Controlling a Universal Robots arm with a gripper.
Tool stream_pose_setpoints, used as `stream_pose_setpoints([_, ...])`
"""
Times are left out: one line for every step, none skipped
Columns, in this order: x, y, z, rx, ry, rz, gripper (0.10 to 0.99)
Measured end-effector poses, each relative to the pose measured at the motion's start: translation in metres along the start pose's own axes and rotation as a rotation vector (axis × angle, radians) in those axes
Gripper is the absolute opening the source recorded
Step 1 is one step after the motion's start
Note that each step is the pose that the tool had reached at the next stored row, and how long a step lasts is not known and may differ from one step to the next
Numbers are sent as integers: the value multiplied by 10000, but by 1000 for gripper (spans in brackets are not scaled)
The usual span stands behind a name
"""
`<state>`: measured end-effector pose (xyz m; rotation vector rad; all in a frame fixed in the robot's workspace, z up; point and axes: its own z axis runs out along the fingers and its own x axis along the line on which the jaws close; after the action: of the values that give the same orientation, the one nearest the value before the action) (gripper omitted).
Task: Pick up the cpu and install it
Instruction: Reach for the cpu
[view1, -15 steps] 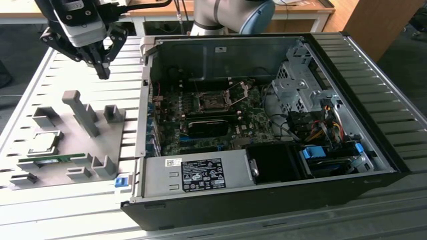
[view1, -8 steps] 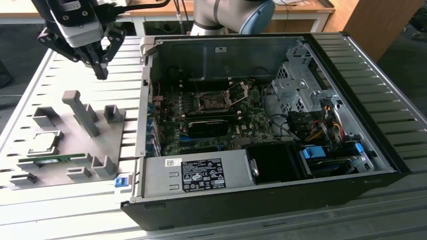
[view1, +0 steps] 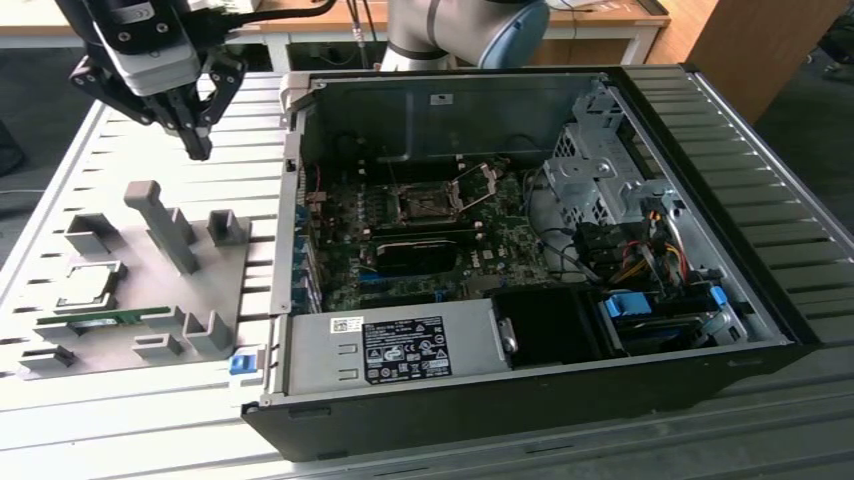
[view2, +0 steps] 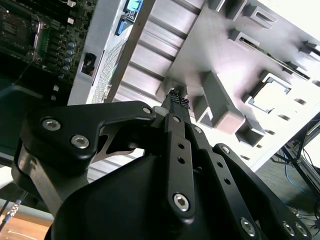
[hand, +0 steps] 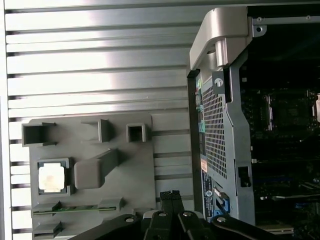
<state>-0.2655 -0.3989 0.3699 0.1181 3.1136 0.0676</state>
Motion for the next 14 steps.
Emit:
stream_pose_setpoints([5,0,1,0,0,0,106])
stream_pose_setpoints([10,-1,1,0,0,0,106])
stream_pose_setpoints([16,-1,2,0,0,0,106])
stream_pose_setpoints([21,-2,3,0,0,0,106])
stream_pose_setpoints([26,-2,3,0,0,0,106])
stream_pose_setpoints([31,-3,4,0,0,0,106])
stream_pose_setpoints([36,-3,5,0,-1,0,106])
stream_pose_setpoints([41,-3,5,0,0,0,106])
stream_pose_setpoints([46,-4,6,0,0,0,106])
stream_pose_setpoints([51,-4,7,0,0,0,106])
stream_pose_setpoints([56,-5,7,0,0,0,106])
stream_pose_setpoints([62,-5,8,0,0,0,106])
stream_pose_setpoints([67,-6,9,0,1,0,106])
stream_pose_setpoints([72,-6,9,0,0,0,106])
